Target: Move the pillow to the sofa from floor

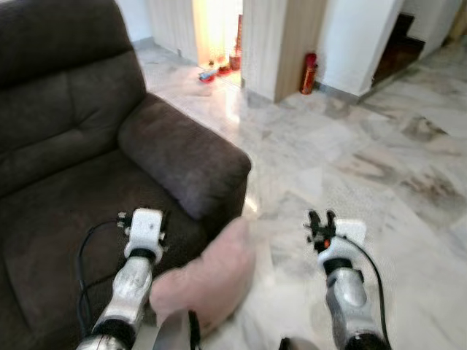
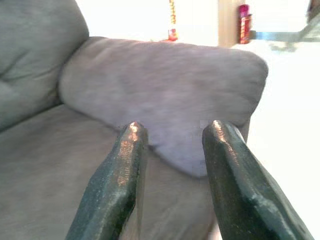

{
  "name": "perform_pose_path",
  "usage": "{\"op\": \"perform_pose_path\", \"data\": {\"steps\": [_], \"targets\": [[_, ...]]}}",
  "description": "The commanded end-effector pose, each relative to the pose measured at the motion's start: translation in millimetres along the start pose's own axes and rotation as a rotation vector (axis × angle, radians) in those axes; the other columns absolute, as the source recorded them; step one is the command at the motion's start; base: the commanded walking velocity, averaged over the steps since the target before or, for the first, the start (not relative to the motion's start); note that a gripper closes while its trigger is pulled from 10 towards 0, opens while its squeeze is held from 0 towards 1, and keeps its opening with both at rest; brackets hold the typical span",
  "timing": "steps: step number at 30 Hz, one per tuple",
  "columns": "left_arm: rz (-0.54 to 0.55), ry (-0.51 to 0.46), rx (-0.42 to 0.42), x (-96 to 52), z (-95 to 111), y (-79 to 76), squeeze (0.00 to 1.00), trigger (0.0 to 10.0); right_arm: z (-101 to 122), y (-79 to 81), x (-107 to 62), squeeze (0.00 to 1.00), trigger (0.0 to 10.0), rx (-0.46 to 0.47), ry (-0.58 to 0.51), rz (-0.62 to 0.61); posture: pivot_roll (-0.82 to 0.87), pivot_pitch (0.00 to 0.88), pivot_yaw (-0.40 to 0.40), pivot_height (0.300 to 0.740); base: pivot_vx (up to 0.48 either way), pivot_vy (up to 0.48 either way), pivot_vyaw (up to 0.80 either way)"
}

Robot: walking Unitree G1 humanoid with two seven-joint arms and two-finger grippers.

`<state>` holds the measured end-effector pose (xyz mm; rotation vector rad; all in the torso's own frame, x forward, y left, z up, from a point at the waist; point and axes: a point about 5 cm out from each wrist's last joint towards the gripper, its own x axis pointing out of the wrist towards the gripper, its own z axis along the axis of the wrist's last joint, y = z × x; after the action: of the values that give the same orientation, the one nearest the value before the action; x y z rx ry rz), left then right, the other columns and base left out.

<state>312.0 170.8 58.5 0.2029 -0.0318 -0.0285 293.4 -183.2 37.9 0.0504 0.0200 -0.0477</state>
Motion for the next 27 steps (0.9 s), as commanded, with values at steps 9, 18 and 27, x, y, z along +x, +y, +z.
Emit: {"op": "perform_pose_path", "data": {"steps": [9, 18, 27], "targets": [[0.029, 0.011, 0.000, -0.4, -1.1, 8.0, 0.00, 10.0, -1.5, 11.4, 1.9, 0.00, 10.0, 0.009, 0.020, 0.038, 0.03, 0.000, -0.011, 0.630, 0.000, 0.000, 0.00], [0.033, 0.010, -0.004, -0.6, -1.0, 8.3, 0.00, 10.0, -0.7, 13.2, 2.7, 0.00, 10.0, 0.008, 0.019, 0.048, 0.03, 0.000, -0.016, 0.630, 0.000, 0.000, 0.00], [0.037, 0.007, -0.011, -0.6, -0.7, 8.4, 0.00, 10.0, -3.1, 13.8, 1.3, 0.00, 10.0, 0.017, 0.033, 0.049, 0.03, 0.000, -0.016, 0.630, 0.000, 0.000, 0.00]]}}
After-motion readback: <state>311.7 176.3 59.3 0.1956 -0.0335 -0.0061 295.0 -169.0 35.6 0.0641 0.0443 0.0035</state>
